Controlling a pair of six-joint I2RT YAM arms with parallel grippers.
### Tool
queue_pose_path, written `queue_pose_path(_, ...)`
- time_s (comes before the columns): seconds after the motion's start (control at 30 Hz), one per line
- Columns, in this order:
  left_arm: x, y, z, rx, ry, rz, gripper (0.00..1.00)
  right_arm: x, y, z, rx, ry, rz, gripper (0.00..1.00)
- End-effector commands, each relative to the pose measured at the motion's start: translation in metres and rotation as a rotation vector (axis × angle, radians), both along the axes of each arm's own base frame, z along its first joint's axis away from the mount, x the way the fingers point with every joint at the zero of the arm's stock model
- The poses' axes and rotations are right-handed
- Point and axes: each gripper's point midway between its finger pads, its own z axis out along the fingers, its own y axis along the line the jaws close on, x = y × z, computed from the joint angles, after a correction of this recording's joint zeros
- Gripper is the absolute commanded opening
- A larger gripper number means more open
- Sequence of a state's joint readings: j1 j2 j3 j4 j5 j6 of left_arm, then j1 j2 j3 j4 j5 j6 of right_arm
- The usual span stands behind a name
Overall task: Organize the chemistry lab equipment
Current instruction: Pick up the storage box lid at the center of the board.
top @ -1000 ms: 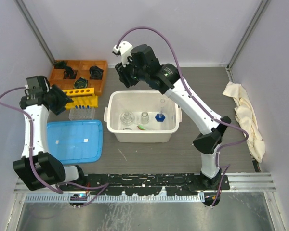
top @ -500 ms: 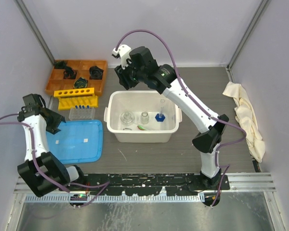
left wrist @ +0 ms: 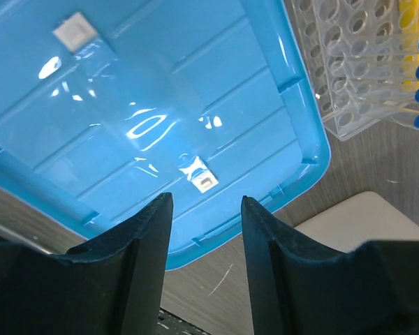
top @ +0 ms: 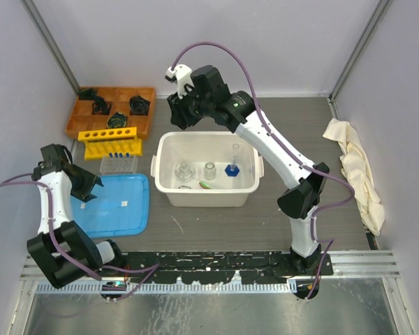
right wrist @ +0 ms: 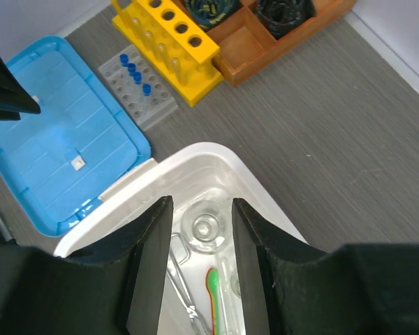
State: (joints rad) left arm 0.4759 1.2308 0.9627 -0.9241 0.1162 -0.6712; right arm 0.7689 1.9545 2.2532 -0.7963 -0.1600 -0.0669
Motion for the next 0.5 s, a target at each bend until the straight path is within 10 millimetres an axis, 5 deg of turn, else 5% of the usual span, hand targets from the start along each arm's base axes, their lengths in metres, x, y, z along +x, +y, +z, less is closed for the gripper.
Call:
queue_pose_path(0.0,-0.016,0.026,0.012,0.126,0.015,0.103,0.47,-0.012,0.025,0.027,0.132,0.012,0.085,0.46)
queue_pose_path(0.3,-0.013,0.034,0.009,0.119,-0.005,0.098,0.46,0.003,0.001,0.017,0.074,-0.012,0.006,0.45)
queue_pose_path(0.47,-0.031,0.037,0.005,0.155,0.061,0.11,0.46,-0.007,0.012,0.011,0.095,0.036,0.078,0.45)
